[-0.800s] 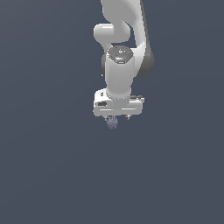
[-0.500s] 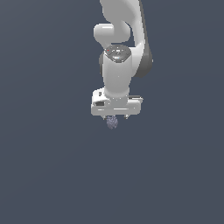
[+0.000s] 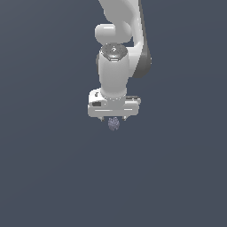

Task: Pick up the object and move it to a goal position.

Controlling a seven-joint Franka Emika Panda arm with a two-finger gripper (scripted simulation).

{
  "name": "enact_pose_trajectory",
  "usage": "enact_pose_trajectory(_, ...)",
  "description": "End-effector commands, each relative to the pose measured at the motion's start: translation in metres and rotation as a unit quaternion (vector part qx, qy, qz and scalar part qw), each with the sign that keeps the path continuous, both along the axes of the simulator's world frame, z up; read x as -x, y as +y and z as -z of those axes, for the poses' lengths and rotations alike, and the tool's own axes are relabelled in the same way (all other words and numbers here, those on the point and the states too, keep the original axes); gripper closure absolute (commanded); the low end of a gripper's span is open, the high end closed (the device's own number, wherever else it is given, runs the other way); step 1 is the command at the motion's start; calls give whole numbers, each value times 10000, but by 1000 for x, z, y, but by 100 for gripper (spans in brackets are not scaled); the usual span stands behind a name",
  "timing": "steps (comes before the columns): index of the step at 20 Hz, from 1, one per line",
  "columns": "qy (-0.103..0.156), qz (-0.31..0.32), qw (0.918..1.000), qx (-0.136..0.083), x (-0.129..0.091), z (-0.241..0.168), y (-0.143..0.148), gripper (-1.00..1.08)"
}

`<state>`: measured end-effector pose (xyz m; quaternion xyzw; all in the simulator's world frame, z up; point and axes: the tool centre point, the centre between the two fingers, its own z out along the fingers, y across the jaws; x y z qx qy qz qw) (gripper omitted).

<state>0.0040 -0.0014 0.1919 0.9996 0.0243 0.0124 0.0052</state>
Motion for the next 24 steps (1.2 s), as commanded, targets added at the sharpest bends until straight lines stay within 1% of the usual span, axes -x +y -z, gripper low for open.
enact_pose_trajectory(1,9,-55,10000,1,2,5,0,-92)
enact_pose_trajectory(7,41,-357,9994,2,16,31,-1,-92)
enact_pose_trajectory(16,108,-1046,9945,-18,53,84,0,-92)
enact_pose_trajectory(20,123,-1223,9924,-27,64,97,0,-92)
enact_pose_trajectory(24,130,-1299,9914,-32,69,102,1,-92)
